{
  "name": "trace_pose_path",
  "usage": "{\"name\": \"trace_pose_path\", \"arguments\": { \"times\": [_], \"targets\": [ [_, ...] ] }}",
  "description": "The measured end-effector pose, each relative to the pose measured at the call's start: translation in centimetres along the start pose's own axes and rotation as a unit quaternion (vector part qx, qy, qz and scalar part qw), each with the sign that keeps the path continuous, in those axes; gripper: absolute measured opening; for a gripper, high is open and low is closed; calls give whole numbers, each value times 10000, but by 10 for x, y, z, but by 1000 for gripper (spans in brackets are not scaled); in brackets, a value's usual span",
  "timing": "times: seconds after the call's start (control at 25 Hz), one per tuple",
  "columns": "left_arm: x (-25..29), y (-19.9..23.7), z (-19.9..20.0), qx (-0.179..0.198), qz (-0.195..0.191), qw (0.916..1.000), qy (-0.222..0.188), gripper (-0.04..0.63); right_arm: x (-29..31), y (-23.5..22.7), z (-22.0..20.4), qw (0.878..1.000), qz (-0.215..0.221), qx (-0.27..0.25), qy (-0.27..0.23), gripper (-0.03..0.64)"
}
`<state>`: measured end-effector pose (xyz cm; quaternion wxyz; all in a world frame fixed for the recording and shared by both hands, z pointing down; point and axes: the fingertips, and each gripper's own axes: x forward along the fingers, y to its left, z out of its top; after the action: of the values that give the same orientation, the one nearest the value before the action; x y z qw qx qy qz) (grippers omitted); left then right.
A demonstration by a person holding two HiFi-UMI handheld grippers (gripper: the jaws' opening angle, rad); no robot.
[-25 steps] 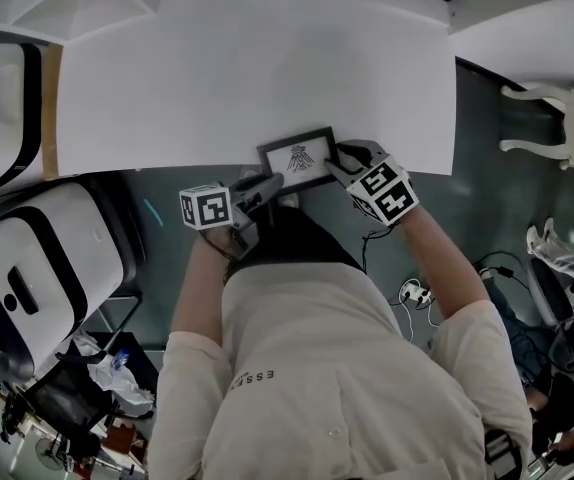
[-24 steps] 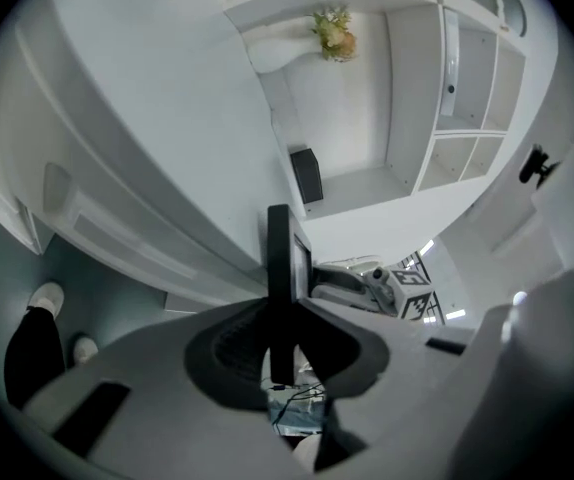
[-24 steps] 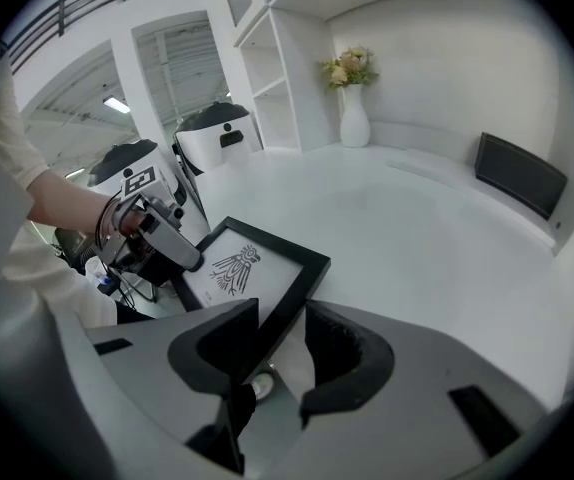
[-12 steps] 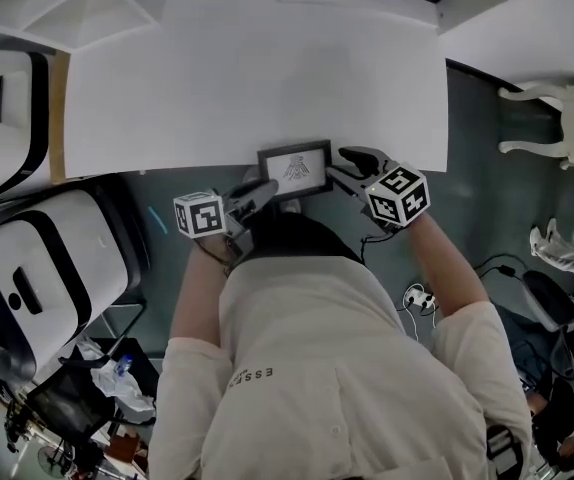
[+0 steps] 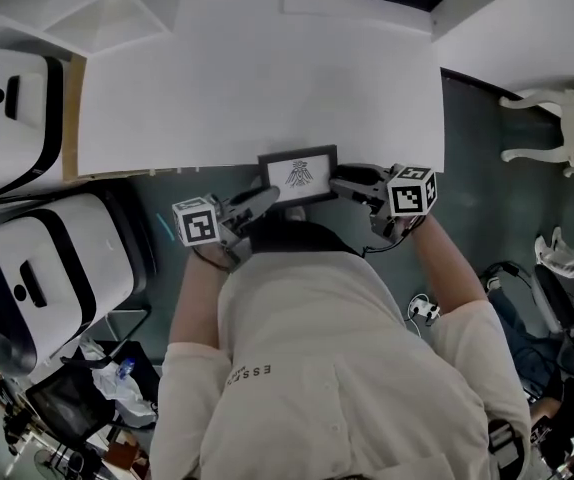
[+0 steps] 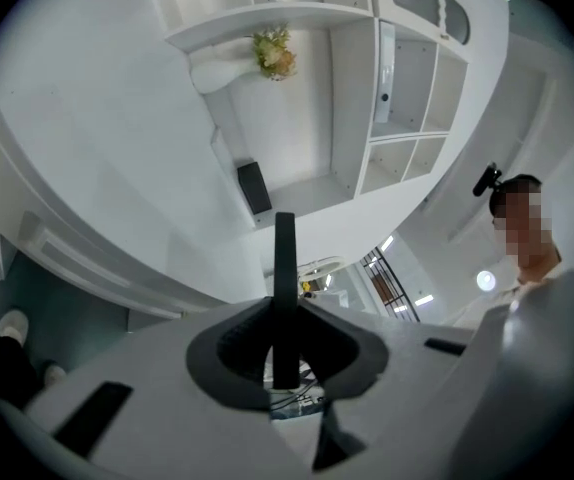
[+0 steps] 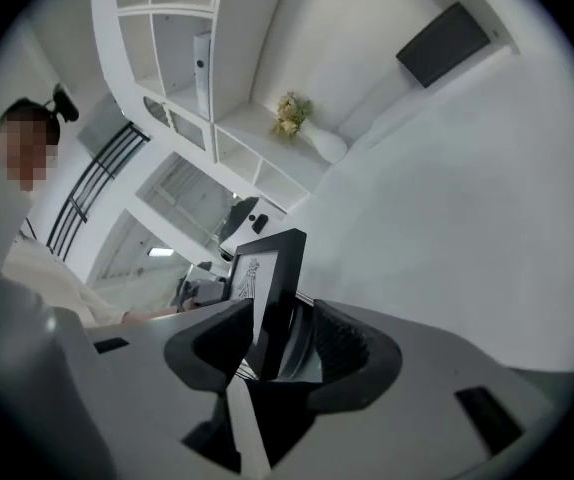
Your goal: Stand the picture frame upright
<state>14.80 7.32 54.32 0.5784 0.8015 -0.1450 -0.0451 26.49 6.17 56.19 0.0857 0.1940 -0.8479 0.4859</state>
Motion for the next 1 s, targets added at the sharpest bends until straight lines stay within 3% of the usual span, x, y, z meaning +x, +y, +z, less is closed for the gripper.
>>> {"name": "trace_pose_path", "arguments": {
  "times": [0.28, 0.36, 0.56, 0.76, 1.0],
  "targets": [
    [-15, -13, 2, 242, -34, 9997, 32, 69, 11, 25, 14, 9956, 810, 383, -293, 157],
    [-21, -13, 6, 226, -74, 9997, -8, 69, 16, 28, 18, 9939, 928, 495, -343, 92],
    [-39, -9, 21, 243, -120, 9996, -43, 69, 35, 41, 35, 9915, 1130, 503, -412, 84],
    [-62, 1, 58, 380, -116, 9992, -40, 71, 69, 50, 67, 9936, 1059, 252, -290, 83],
    [-88, 18, 109, 806, 159, 9965, 158, 72, 110, 58, 103, 9965, 786, -75, -270, 83]
  ]
}}
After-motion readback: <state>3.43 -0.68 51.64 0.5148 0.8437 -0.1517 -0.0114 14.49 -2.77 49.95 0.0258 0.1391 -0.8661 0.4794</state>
